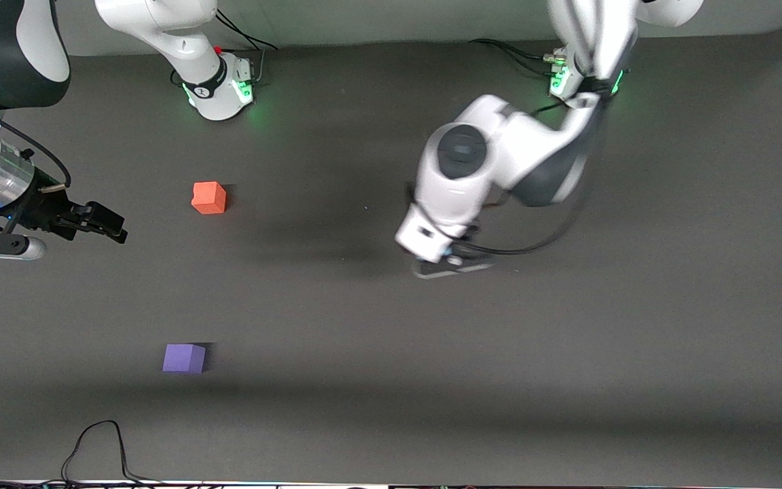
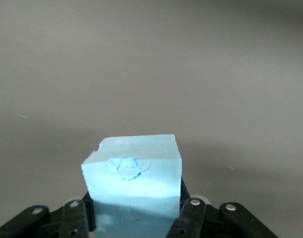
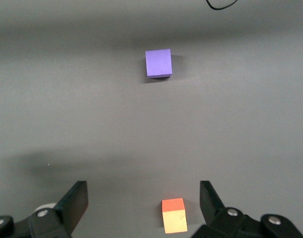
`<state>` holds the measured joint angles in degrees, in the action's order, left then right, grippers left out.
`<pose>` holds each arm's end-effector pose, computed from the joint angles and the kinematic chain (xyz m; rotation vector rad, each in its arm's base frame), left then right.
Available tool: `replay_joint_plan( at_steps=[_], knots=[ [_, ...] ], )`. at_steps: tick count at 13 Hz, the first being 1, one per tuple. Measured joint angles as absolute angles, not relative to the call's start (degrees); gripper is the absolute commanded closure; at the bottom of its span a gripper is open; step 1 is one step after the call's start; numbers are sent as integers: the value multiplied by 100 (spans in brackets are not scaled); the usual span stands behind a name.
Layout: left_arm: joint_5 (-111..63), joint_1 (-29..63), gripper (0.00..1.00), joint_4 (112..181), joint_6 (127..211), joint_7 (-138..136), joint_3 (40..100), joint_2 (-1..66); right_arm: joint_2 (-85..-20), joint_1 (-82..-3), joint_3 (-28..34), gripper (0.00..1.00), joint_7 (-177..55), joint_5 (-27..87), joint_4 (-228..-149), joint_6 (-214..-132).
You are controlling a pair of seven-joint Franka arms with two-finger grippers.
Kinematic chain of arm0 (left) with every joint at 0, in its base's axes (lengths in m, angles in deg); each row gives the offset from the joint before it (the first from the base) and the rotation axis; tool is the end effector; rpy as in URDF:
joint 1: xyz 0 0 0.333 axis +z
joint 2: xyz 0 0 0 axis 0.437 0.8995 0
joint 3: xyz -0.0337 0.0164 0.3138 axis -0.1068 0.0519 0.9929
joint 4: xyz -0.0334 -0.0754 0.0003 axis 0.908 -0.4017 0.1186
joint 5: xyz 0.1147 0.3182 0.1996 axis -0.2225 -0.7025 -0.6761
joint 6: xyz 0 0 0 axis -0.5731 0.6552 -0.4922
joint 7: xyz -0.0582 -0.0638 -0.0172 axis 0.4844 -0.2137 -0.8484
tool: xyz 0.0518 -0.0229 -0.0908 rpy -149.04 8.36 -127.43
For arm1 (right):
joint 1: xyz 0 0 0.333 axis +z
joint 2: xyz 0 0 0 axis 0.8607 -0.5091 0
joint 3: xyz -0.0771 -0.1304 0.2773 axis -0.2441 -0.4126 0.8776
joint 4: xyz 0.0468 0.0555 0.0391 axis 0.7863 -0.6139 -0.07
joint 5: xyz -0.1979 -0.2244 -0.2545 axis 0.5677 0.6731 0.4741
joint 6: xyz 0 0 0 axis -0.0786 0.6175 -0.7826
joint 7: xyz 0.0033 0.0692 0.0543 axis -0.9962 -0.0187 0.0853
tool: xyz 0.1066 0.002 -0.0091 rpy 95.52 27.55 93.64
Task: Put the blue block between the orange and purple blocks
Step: 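Carry the blue block with the left gripper toward the table middle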
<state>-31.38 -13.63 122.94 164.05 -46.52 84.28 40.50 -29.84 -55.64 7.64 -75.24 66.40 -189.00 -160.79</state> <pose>0.5344 -0.4905 0.3952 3.0614 0.2695 -0.0213 0.5744 0.0315 0.5584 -3.1149 0.1776 -0.0817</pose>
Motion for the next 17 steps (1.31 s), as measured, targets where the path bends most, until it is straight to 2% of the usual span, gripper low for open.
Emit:
replay_joint_plan(
  at_steps=[3, 7, 11, 15, 16, 17],
  knots=[
    [-3159, -2075, 69, 11883, 16522, -4834, 8421, 4643, -2984, -5563, 764, 0, -7524, 6640, -18902, -16079],
    [-3492, -2792, 69, 11831, 16878, -5199, 8442, 5201, -2984, -5563, 764, 0, -7524, 6640, -18904, -16080],
    [-3596, -2887, 69, 11822, 17445, -5246, 8493, 5792, -2984, -5563, 764, 0, -7524, 6640, -18905, -16082],
    [-3603, -2857, 67, 11820, 17560, -5246, 8557, 5970, -2984, -5563, 764, 0, -7524, 6640, -18905, -16083],
    [-3605, -2855, 45, 11820, 17607, -5246, 8570, 6009, -2984, -5563, 764, 0, -7523, 6640, -18905, -16083],
    [-3605, -2852, 0, 11817, 17625, -5246, 8575, 6015, -2984, -5563, 763, 0, -7523, 6640, -18905, -16083]
  ],
)
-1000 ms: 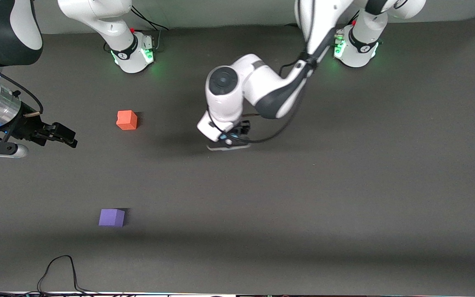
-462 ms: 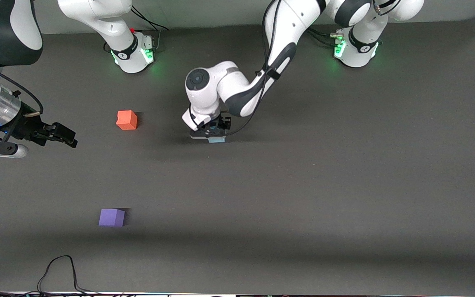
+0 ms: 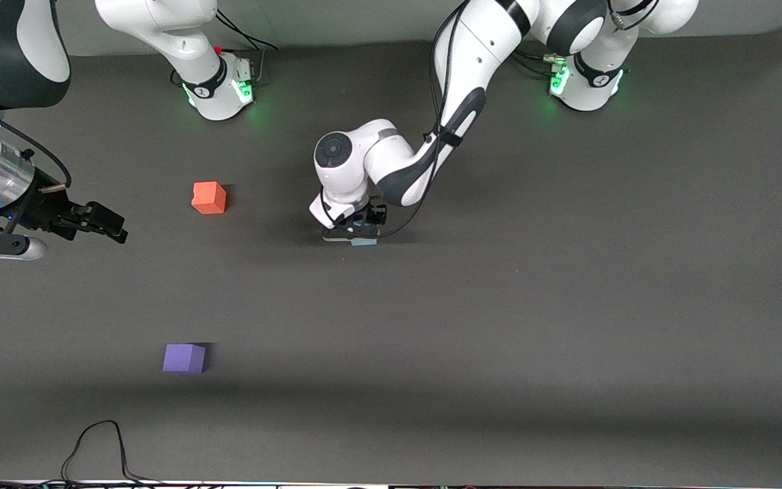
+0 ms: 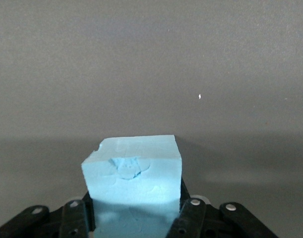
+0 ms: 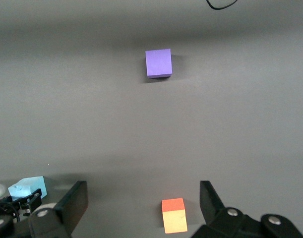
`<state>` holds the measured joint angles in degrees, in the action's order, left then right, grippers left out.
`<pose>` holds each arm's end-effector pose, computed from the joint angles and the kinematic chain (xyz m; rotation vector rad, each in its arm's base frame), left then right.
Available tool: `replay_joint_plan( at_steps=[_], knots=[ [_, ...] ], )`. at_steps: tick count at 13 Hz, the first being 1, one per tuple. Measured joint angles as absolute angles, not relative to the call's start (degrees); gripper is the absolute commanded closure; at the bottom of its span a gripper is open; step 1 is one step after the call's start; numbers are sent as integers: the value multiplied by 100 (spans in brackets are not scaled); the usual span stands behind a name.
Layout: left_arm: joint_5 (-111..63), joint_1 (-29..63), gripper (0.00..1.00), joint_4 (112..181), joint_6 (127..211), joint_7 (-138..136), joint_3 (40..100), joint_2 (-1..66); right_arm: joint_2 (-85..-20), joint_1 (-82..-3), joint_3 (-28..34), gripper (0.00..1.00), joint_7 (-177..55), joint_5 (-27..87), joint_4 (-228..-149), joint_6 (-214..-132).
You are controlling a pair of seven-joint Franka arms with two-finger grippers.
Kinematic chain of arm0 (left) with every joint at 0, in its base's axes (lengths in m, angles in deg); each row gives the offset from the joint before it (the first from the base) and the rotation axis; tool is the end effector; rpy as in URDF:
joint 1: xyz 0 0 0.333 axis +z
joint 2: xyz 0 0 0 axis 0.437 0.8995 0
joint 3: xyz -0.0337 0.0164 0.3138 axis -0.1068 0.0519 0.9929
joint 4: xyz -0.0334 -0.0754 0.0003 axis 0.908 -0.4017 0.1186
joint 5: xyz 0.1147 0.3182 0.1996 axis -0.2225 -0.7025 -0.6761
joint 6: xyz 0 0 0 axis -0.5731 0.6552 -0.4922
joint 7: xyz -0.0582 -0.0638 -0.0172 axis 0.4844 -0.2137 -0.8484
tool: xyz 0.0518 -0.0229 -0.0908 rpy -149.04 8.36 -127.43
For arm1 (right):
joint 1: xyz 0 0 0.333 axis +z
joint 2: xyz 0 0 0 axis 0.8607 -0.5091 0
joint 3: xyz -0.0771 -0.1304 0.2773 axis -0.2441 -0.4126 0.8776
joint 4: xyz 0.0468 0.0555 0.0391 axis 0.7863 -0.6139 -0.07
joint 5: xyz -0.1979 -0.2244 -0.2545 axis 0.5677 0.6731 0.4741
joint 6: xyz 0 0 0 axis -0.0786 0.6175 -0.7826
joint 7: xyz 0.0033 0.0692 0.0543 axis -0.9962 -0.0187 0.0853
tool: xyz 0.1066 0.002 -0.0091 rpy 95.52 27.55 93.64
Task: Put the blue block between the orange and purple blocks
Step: 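Carry the blue block with the left gripper toward the table middle, then release the blue block and raise the left gripper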
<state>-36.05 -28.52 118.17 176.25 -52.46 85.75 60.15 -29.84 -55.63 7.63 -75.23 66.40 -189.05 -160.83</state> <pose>0.4222 -0.6235 0.1977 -3.1269 -0.0119 -0.0185 0.5744 0.0315 0.5580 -3.1149 0.1773 -0.0815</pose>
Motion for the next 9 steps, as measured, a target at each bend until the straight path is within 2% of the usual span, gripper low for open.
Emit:
replay_joint_plan(
  at_steps=[6, 9],
  knots=[
    [-3606, -2791, 0, 11674, 17576, -5253, 8619, 6001, -2984, -5563, 763, 0, -7522, 6640, -18905, -16083],
    [-3497, -2352, 0, 11403, 16896, -5247, 8619, 5600, -2984, -5561, 771, 0, -7520, 6640, -18905, -16083]
  ],
)
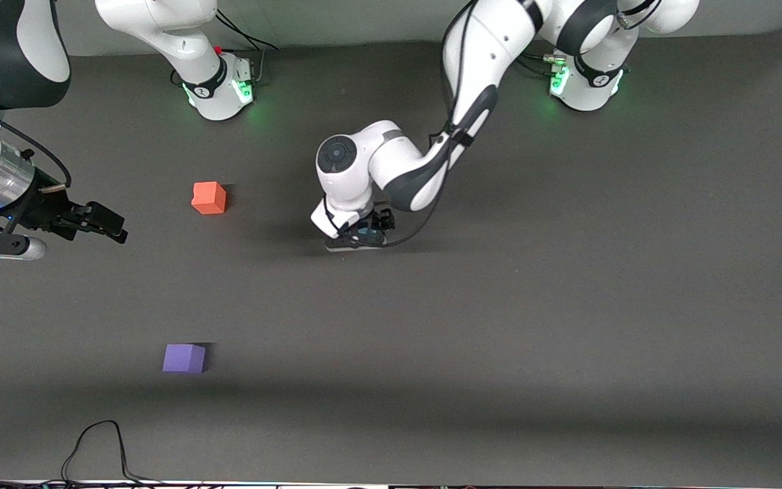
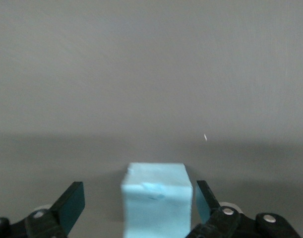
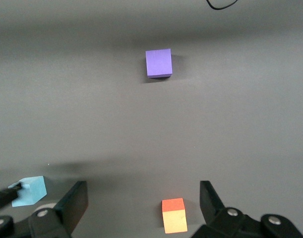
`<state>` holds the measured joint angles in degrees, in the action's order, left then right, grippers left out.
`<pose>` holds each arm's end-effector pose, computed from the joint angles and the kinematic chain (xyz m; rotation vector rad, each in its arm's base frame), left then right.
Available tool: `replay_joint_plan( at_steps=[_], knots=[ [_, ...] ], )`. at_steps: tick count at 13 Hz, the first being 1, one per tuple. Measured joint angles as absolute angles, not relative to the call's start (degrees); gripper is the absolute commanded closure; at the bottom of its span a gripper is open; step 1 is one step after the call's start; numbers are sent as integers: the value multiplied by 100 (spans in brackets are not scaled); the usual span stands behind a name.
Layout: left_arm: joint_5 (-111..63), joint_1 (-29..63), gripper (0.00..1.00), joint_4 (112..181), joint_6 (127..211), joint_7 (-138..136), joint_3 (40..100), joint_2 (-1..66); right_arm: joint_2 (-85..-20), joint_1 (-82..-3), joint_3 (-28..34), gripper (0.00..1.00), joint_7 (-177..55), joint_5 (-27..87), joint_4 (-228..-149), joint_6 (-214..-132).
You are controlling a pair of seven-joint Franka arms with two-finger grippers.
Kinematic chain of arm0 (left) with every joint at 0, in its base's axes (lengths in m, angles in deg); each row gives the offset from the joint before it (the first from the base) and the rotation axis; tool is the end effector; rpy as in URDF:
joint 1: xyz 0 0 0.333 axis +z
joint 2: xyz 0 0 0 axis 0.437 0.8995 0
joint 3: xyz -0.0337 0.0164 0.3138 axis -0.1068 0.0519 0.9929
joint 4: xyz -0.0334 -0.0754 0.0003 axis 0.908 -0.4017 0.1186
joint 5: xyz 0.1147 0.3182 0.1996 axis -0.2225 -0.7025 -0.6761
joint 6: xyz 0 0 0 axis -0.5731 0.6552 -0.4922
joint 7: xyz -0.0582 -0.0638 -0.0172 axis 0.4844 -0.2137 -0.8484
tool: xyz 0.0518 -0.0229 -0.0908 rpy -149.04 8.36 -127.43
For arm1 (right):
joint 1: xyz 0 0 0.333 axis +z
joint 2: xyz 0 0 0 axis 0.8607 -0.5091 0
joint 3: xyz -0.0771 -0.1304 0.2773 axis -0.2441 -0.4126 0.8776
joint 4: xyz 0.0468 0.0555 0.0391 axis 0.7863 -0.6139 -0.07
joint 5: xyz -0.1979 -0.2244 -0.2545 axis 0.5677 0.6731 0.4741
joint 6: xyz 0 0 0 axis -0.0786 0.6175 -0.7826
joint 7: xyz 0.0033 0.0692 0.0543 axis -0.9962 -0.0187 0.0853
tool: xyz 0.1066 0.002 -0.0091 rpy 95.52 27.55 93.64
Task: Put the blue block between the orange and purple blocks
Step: 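Release the blue block and raise the left gripper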
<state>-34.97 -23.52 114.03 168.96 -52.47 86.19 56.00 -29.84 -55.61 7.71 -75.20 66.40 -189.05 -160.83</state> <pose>0.4851 -0.5889 0.2746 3.1347 0.1781 0.0265 0.5743 0.0325 0.5580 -3.1151 0.1738 -0.0814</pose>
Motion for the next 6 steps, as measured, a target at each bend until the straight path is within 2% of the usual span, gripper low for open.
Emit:
replay_joint_plan(
  at_steps=[3, 6],
  knots=[
    [-3123, -1447, 0, 11479, 16206, -4644, 8639, 4776, -2984, -5336, 793, 0, -7520, 6622, -18903, -16083],
    [-3038, -253, 0, 12446, 16033, -3388, 8660, 3931, -3012, -4643, 806, 0, -8027, 6584, -18906, -16083]
  ],
)
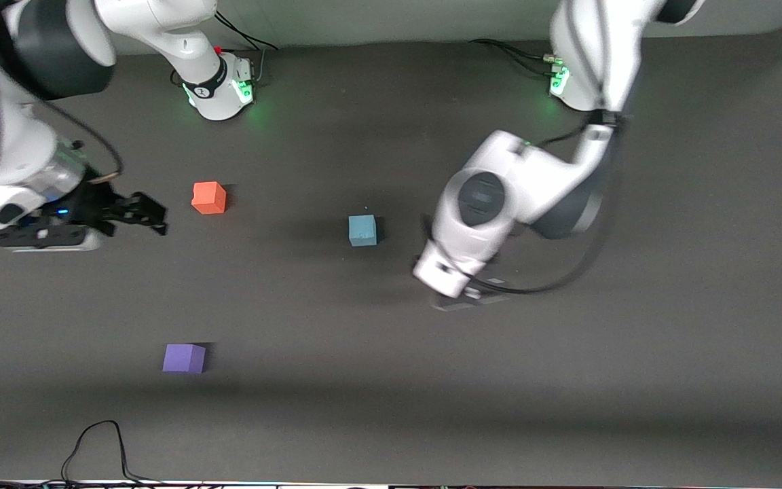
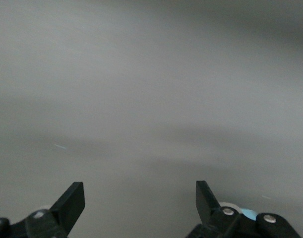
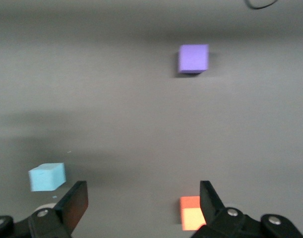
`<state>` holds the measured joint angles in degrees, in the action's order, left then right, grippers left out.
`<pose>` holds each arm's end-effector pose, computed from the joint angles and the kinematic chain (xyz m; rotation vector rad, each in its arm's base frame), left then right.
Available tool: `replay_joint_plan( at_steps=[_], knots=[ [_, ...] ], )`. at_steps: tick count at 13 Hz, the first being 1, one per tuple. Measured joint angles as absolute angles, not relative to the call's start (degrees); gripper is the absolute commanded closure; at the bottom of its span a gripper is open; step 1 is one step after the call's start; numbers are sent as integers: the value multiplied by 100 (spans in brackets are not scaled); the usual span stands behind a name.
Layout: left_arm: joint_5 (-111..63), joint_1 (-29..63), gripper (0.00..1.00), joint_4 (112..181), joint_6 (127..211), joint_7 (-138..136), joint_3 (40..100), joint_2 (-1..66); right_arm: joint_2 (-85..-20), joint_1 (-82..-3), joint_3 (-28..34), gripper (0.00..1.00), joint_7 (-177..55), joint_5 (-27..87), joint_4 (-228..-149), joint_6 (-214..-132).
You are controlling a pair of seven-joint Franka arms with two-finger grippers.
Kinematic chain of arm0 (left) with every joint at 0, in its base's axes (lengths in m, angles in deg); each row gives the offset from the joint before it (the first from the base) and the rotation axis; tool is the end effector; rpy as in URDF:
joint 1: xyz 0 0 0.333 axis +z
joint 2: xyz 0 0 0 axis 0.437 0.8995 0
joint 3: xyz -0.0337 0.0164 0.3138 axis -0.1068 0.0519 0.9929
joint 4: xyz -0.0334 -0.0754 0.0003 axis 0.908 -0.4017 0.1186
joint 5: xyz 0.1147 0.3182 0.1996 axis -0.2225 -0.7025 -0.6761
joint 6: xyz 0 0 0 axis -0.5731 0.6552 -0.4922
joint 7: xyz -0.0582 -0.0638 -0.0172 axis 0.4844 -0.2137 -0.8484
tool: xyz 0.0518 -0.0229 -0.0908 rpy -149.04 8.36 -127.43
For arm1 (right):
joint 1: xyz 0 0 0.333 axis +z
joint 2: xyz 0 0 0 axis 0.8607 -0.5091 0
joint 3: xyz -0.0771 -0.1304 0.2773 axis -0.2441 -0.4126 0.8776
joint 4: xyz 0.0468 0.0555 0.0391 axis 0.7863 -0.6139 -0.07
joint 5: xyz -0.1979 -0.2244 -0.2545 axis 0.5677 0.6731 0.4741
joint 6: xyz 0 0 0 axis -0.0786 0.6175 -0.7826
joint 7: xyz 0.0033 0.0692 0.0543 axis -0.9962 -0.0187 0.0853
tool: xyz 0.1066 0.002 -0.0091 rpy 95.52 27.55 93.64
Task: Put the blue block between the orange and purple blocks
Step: 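Release the blue block and raise the left gripper, then move the right gripper to the blue block while the left gripper withdraws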
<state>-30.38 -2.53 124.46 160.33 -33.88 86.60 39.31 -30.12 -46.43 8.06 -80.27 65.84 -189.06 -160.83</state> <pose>0.6190 -0.3540 0.3912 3.1029 0.2901 -0.0837 0.5619 0.1281 0.5551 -3.1051 0.0554 -0.0652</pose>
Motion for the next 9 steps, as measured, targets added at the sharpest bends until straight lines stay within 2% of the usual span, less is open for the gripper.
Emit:
replay_joint_plan(
  at_steps=[2, 4, 7, 9],
  knots=[
    [-3000, 603, 0, 13221, 15965, -2328, 8669, 3301, -3128, -3905, 817, 0, -8856, 6581, -18912, -16085],
    [-2980, 1361, 0, 13674, 15597, -1356, 8682, 2696, -3340, -3059, 827, 0, -9798, 6584, -18925, -16100],
    [-2986, 2265, 0, 13835, 14980, -246, 8702, 1936, -3793, -1965, 834, 0, -10628, 6604, -18969, -16255],
    [-3081, 2531, 0, 13888, 14706, -8, 8704, 1496, -4158, -1617, 831, 0, -11012, 6607, -19014, -16587]
  ],
)
